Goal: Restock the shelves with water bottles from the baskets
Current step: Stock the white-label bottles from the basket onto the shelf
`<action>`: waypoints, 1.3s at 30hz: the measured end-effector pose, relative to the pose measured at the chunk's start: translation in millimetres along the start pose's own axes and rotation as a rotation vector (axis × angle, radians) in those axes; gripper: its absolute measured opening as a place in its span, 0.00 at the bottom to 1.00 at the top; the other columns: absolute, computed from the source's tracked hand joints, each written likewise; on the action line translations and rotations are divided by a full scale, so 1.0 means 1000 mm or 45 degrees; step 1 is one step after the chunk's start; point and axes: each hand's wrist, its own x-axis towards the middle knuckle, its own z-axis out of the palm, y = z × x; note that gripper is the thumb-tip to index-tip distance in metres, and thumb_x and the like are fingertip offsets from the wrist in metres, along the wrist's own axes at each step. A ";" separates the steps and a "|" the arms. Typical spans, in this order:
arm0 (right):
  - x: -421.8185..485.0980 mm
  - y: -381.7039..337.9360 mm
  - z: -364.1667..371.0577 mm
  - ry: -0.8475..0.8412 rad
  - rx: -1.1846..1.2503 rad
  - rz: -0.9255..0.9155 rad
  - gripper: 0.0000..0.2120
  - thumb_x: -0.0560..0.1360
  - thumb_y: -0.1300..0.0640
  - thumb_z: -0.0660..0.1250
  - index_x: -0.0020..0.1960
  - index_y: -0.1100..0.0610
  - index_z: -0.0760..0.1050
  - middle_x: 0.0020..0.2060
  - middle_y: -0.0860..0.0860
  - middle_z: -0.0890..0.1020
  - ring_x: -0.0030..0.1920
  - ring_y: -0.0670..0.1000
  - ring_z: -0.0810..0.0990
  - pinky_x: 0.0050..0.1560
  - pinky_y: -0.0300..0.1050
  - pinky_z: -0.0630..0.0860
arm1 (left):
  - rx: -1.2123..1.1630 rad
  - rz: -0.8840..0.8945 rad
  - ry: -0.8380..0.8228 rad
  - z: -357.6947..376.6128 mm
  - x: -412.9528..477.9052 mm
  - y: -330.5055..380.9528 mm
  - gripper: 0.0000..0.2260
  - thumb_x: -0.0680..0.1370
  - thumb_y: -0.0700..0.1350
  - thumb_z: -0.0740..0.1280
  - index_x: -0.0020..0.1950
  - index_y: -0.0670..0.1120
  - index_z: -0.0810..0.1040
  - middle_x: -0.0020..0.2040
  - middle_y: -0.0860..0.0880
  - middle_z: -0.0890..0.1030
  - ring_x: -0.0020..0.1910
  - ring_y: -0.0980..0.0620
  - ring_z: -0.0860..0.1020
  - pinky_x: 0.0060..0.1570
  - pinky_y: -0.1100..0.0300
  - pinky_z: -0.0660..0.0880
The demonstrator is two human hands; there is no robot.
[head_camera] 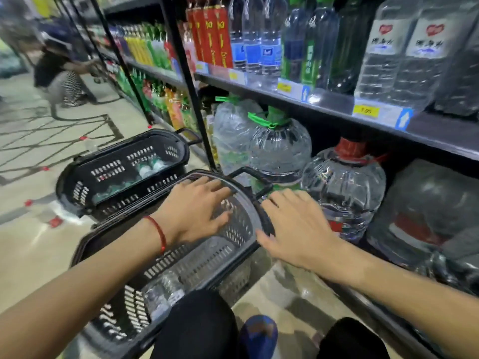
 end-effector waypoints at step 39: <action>0.176 -0.257 0.407 -0.615 -0.277 -1.915 0.34 0.68 0.62 0.79 0.69 0.46 0.72 0.63 0.53 0.78 0.61 0.59 0.79 0.54 0.63 0.81 | -0.187 -0.382 -0.319 0.249 -0.169 -0.158 0.15 0.80 0.60 0.60 0.60 0.53 0.76 0.54 0.53 0.77 0.55 0.49 0.77 0.50 0.52 0.74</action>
